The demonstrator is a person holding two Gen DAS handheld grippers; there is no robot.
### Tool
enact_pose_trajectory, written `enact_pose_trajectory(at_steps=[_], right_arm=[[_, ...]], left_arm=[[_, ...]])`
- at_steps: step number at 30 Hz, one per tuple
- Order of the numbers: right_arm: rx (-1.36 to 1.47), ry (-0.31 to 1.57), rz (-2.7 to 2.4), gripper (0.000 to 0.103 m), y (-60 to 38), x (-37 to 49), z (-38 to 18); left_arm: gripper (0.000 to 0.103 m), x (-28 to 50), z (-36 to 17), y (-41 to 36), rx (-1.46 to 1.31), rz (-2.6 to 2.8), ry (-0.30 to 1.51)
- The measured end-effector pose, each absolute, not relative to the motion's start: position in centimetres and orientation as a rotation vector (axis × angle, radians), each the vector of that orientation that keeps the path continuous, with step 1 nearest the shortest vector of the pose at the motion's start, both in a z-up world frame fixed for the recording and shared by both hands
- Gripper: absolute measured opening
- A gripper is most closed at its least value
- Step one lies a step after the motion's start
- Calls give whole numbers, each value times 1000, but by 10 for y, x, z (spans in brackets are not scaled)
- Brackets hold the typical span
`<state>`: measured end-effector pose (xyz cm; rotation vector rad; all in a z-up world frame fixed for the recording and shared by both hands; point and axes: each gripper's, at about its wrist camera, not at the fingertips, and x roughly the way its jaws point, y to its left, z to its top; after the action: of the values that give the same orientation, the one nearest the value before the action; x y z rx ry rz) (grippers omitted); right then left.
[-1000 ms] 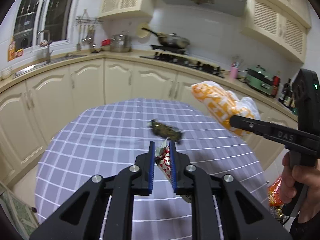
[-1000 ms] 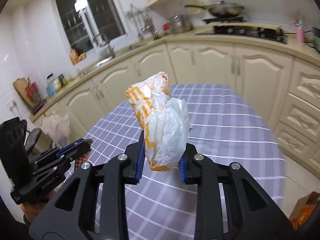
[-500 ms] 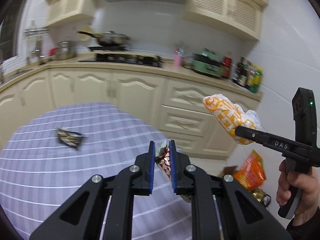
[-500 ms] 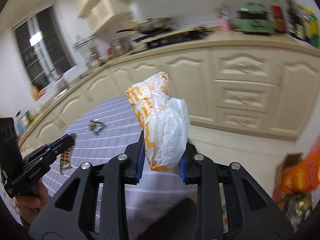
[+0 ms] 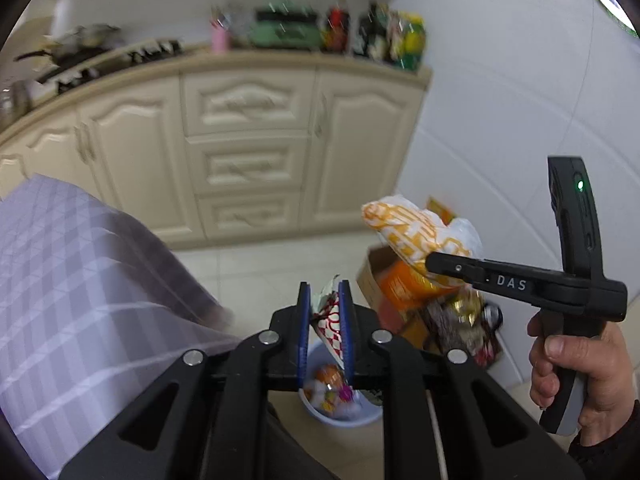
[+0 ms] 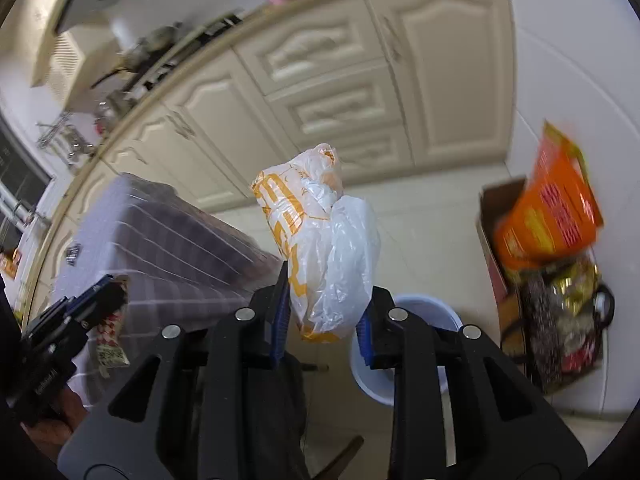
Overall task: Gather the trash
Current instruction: 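Carry both items to the blue bin and open both tools over it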
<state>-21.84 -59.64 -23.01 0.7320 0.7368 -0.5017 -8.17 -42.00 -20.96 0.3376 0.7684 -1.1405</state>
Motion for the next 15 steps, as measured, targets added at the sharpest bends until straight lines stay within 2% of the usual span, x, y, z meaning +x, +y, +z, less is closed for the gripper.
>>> enact_pose_trajectory(at_steps=[9,15], right_arm=[[913,883,-539,28,-620,-227,-326],[990,950,-544,30,-627,-224,-368]], left_arm=[[13,-83,-333,-488,478,-1170,1047],[13,-82,-384,-514,546,-1186,1146]])
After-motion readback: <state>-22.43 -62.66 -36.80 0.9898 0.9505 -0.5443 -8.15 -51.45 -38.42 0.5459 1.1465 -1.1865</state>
